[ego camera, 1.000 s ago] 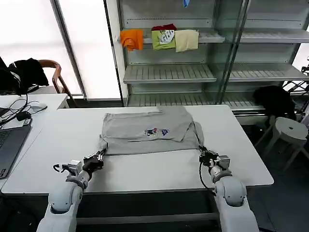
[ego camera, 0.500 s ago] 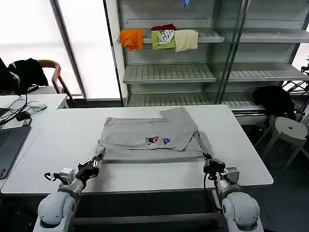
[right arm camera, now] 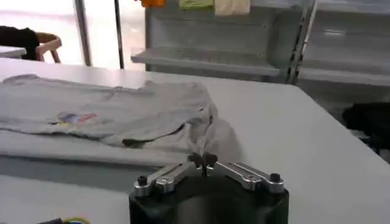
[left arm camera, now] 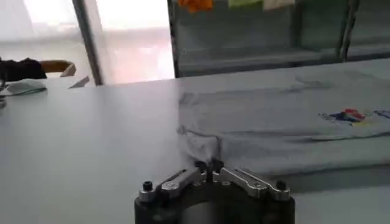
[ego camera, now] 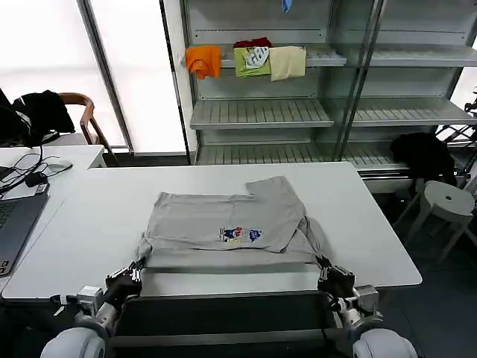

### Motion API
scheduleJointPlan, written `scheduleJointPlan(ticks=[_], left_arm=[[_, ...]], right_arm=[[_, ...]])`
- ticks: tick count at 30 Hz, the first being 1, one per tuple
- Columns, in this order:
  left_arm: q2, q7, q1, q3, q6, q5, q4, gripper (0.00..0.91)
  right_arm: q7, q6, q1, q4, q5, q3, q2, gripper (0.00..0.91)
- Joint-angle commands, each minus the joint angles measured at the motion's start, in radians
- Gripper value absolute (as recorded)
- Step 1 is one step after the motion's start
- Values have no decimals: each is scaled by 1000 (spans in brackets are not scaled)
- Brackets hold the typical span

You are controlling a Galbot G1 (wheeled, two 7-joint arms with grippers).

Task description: Fold and organize the clothes.

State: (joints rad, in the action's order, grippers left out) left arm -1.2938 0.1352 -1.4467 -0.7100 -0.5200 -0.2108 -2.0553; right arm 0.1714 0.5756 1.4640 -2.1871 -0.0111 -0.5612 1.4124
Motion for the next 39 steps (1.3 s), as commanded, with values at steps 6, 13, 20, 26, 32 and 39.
scheduleJointPlan(ticks=[6, 13, 20, 26, 32, 39], left_arm=[[-10, -150, -98, 8, -56, -5, -118, 907], [-36, -216, -17, -27, -56, 53, -107, 907], [-19, -128, 149, -64, -33, 6, -33, 907], [-37, -3, 372, 29, -57, -8, 135, 907], [-34, 32, 587, 127, -57, 45, 329, 907], [-52, 55, 754, 164, -56, 101, 581, 907]], right_arm=[[16, 2, 45, -35, 65, -2, -1, 907], [-15, -23, -25, -46, 63, -35, 11, 907], [11, 3, -215, 34, 49, -25, 11, 907], [5, 6, -521, 299, 13, 80, 45, 907], [35, 6, -766, 634, 41, 108, 113, 907], [11, -45, -989, 978, 96, 58, 210, 907]])
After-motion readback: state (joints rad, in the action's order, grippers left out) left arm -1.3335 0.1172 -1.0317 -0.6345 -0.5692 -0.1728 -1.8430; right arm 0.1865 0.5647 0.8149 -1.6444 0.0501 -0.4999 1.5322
